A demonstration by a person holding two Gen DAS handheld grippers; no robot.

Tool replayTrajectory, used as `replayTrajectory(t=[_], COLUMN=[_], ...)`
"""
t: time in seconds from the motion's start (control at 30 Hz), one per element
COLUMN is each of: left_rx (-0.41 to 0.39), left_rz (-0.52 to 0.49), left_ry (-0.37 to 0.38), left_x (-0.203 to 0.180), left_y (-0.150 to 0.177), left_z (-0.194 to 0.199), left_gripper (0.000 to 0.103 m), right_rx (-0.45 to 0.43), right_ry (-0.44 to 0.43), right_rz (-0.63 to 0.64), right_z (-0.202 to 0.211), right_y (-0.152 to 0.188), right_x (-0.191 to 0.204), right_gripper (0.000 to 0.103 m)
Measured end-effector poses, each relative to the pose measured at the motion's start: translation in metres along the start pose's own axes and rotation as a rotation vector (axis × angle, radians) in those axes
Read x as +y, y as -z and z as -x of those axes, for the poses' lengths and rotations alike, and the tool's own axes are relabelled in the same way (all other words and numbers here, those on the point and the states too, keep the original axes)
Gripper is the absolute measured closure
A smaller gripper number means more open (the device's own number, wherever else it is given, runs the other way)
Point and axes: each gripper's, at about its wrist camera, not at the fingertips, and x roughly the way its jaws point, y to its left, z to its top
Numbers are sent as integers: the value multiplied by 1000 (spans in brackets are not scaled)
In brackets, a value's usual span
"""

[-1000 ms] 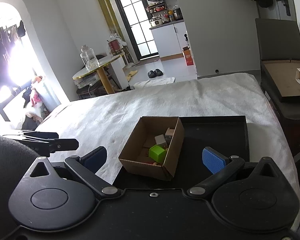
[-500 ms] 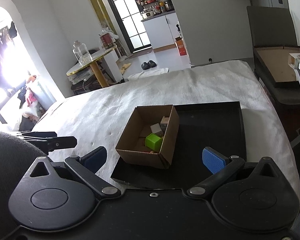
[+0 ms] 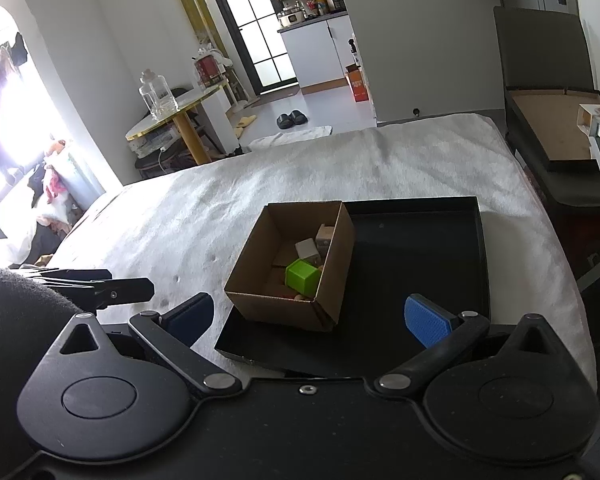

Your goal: Organize rigid objects

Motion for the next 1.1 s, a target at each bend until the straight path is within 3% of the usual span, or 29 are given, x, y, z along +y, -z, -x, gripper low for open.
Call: replayTrajectory(t=[1.1], left_rx=[3], left_rz=[-9], left_ry=[-6], left_x=[-2], left_y=[-2], left_z=[-5], left_gripper=[1], right_rx=[3], right_ry=[28], right_rz=[-1], right_z=[1], right_y=[-2], right_x=[-1], right_gripper=[0])
